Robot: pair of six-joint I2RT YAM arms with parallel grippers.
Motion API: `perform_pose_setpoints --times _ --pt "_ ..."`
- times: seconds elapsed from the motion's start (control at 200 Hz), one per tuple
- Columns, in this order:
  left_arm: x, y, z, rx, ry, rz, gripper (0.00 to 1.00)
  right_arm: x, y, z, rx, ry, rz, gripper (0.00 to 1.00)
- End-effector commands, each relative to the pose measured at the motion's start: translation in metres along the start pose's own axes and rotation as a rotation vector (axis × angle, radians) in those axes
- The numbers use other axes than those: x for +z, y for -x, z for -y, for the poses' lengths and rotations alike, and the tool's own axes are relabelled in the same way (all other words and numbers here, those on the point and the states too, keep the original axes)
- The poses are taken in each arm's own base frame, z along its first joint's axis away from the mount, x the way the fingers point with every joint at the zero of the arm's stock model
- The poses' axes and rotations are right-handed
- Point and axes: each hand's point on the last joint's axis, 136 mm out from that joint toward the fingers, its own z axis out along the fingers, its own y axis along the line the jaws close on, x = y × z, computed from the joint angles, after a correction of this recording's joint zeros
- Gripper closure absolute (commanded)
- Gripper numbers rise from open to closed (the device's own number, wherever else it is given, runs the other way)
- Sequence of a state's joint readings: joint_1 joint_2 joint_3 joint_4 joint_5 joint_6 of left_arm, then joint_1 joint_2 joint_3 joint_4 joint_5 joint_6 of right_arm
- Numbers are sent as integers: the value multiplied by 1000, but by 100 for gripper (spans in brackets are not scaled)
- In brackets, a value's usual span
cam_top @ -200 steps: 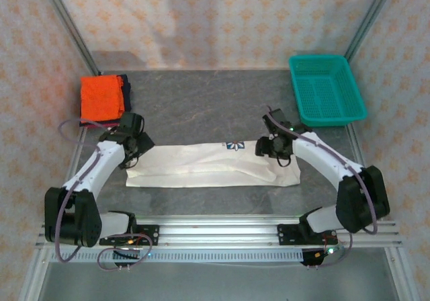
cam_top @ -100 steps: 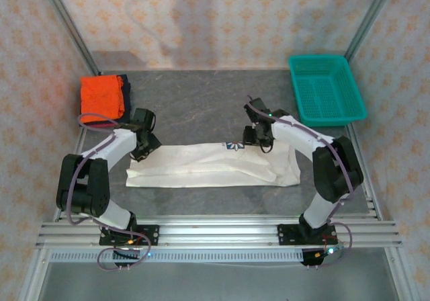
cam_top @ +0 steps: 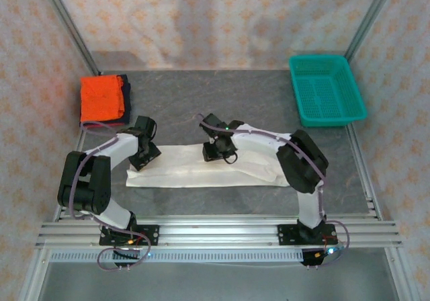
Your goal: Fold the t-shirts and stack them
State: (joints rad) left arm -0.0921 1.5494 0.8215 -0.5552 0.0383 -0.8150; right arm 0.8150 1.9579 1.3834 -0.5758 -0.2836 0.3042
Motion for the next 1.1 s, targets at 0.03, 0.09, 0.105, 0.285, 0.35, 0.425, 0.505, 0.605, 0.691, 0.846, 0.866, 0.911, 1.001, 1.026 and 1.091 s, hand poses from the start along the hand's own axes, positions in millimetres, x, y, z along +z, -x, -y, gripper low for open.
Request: perform_pose_setpoints --times 0.03,0.09,0.105,0.285,0.35,0.425,0.505,0.605,0.691,0.846,0.866,0.911,1.001,1.026,1.091 --pt "3 -1 -7 -2 36 13 38 9 -9 -4 47 27 -35 64" --pt "2 0 -7 2 37 18 38 9 -20 -4 45 24 -57 65" --pt "1 0 -7 2 36 19 38 8 -21 -4 44 23 -59 65" --pt "1 1 -7 6 36 21 38 2 -51 -3 47 23 -107 69" --pt "1 1 -7 4 35 23 38 -3 -59 -3 48 23 -110 70" --pt "0 2 -7 4 34 28 38 -7 -67 -4 52 25 -115 70" --pt "-2 3 -7 3 34 32 38 -9 -77 -2 66 20 -132 71" --pt "-4 5 -7 5 32 41 37 -13 -85 0 75 20 -135 74" --pt "-7 6 -5 8 25 44 37 -16 -91 1 86 27 -142 77" --pt "-18 10 -1 24 4 69 36 -21 -98 7 98 18 -147 77" --pt "-20 11 0 30 0 76 35 -23 -97 7 96 15 -141 77" --pt "-27 12 3 44 -8 94 34 -29 -91 8 87 6 -110 77" --pt "-42 10 12 68 -42 119 33 -42 -75 5 72 7 -47 74" --pt "-45 7 15 71 -57 118 33 -45 -71 4 72 7 -29 74" --pt "-50 -1 21 71 -97 108 33 -54 -58 4 86 18 19 74"
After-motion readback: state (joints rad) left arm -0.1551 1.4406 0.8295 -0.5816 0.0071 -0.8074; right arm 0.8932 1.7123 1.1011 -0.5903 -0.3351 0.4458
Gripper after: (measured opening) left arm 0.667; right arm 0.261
